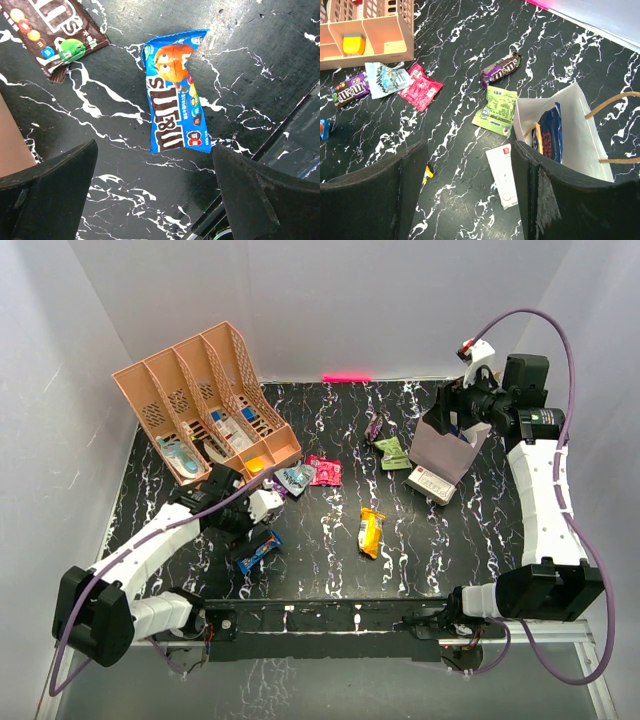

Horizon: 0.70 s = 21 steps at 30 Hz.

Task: Place the snacks into the paper bag
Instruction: Pick up the snack from the center of the board.

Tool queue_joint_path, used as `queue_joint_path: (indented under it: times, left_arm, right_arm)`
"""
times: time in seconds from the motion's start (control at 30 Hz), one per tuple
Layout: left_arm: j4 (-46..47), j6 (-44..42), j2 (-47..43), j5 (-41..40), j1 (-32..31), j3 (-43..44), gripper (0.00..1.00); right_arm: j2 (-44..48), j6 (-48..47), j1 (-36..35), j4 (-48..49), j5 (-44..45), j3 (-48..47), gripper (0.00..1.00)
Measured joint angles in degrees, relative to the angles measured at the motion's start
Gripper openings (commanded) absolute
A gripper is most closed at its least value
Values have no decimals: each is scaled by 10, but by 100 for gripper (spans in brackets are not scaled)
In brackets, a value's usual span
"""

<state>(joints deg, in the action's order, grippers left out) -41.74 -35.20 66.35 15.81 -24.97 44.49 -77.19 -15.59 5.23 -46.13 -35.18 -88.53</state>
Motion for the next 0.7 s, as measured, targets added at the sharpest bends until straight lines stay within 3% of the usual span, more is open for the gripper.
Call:
queue_joint_path:
  times: [0.33,0.7]
  left_arm:
    - [54,32,10,-39,-52,-61,98]
    - [92,33,35,-90,-84,-96,86]
  right_arm:
    - [25,-8,-7,0,30,13,70]
    - [15,-10,-32,-6,38,1,71]
